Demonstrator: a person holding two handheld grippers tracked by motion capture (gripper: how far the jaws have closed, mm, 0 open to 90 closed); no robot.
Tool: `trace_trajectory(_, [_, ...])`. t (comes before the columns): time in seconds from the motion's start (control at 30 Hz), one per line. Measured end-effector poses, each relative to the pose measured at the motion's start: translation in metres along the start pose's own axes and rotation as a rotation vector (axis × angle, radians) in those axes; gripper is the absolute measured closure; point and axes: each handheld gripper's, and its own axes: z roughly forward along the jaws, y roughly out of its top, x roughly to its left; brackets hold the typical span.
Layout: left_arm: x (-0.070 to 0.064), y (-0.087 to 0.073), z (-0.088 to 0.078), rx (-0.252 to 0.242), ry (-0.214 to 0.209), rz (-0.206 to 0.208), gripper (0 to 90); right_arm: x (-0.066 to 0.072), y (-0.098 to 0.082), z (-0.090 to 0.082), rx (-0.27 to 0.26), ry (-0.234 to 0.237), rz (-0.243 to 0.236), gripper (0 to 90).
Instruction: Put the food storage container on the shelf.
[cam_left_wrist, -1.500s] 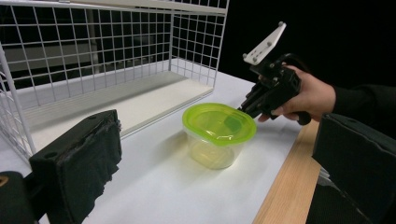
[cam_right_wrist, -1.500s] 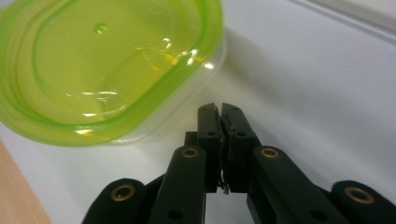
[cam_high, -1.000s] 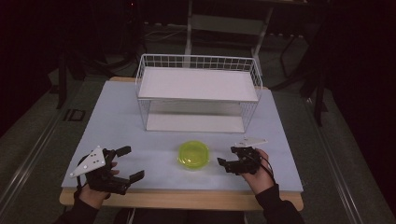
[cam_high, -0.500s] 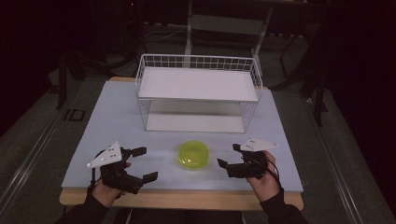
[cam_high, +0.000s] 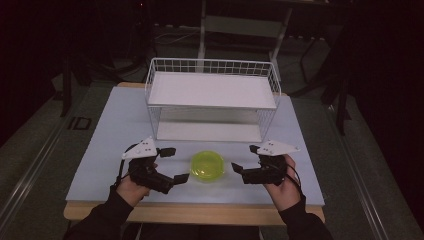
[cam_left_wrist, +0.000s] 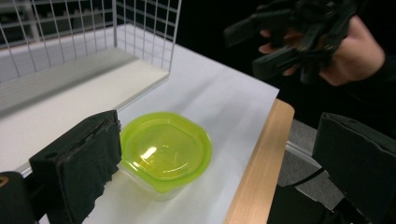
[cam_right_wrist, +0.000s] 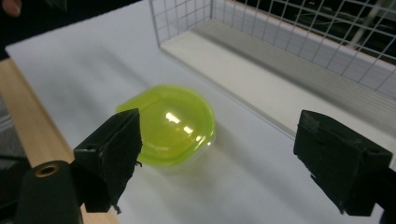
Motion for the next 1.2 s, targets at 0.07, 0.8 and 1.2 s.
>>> trace_trajectory(0.07, [0.003,0.003,0.007,0.01,0.007,-0.016,2.2,0.0,0.003,0.002,0.01,0.01,0.023,13.9])
trace_trajectory(0.8, [0.042,-0.022,0.058,0.164,0.13,-0.287,15.6,0.0,-0.008,0.067,0.138,0.029,0.251,21.5])
trace_trajectory(1.2, [0.051,-0.043,0.064,0.218,0.151,-0.406,28.8,-0.003,-0.019,0.081,0.217,0.01,0.41,38.0])
